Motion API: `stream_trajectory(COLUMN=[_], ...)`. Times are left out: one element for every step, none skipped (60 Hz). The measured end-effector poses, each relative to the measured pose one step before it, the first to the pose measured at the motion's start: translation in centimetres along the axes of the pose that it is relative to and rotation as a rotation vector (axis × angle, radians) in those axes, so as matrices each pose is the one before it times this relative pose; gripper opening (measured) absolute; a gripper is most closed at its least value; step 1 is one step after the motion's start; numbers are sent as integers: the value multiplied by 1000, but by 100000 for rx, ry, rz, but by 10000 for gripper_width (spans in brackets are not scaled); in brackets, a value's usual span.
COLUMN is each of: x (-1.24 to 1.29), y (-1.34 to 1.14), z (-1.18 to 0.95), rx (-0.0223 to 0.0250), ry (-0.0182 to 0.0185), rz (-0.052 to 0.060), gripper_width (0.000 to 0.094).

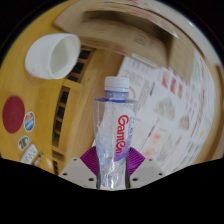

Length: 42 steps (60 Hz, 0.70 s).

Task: Pour water

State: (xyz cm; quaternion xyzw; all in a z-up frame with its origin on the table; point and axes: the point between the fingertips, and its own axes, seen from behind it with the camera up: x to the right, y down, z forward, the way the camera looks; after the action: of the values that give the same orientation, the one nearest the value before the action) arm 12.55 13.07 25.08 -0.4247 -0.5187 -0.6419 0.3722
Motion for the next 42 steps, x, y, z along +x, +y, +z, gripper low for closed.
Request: stream_trajectory(x=[-256, 241, 137, 106, 28, -26, -70, -364, -51, 64, -14, -22, 28, 30, 30, 11, -24, -78, -173, -46, -99, -113, -80, -38, -13, -27, 116, 139, 119, 156, 177, 267, 319, 340, 355, 355, 363, 410, 335, 378, 488, 453], y=[-482, -581, -500, -397, -328, -262, -282, -165, -435, -413, -323, -322, -360, -368, -372, -310, -259, -269, -245, -243, -97, -63, -72, -69, -41, 6, 11, 48, 46, 76, 95, 87, 108, 148, 178, 180, 159, 86, 91, 20, 100, 113], z=[284, 222, 265, 201, 221, 188, 192, 74, 174, 240, 109, 55, 58, 29, 8, 28, -4, -18, -117, 33, 0, -7, -16, -12, -20, -70, -23, -58, -42, -62, -72, -86, -42, -85, -103, -119, -125, -125, -222, -117, -112, -177], rx=[1556, 634, 999, 816, 526, 321, 430, 1221, 1241, 823, 763, 765, 978, 1097, 1131, 873, 630, 662, 875, 292, 94, 69, 110, 216, 218, 200, 6, -16, 37, -12, 22, 143, 83, -91, -248, -263, -181, 46, 2, 169, 370, -121], ry=[730, 270, 473, 396, 256, 38, -158, 168, -115, -310, 80, 229, 378, 577, 549, 304, 146, 0, 163, -483, -354, -303, -117, -3, 44, 267, 190, 209, 137, 74, 95, 344, 510, 476, 268, 149, 80, 24, 184, -95, -456, -31], rz=[-3547, -3485, -2930, -2626, -2413, -2365, -2015, -1337, -1363, -1445, -1708, -1762, -1753, -1653, -1517, -1340, -1007, -439, -86, -96, -188, -222, -102, -1, 168, 389, 551, 765, 939, 1196, 1666, 2293, 2960, 3125, 3075, 3025, 3287, 3806, 4029, 4492, 4851, 4715], gripper_width=[315, 316, 318, 317, 314, 314, 316, 316, 317, 315, 315, 316, 316, 317, 317, 316, 317, 317, 317, 313, 314, 317, 316, 316, 317, 316, 315, 317, 316, 319, 321, 318, 319, 320, 319, 318, 319, 318, 319, 318, 317, 319])
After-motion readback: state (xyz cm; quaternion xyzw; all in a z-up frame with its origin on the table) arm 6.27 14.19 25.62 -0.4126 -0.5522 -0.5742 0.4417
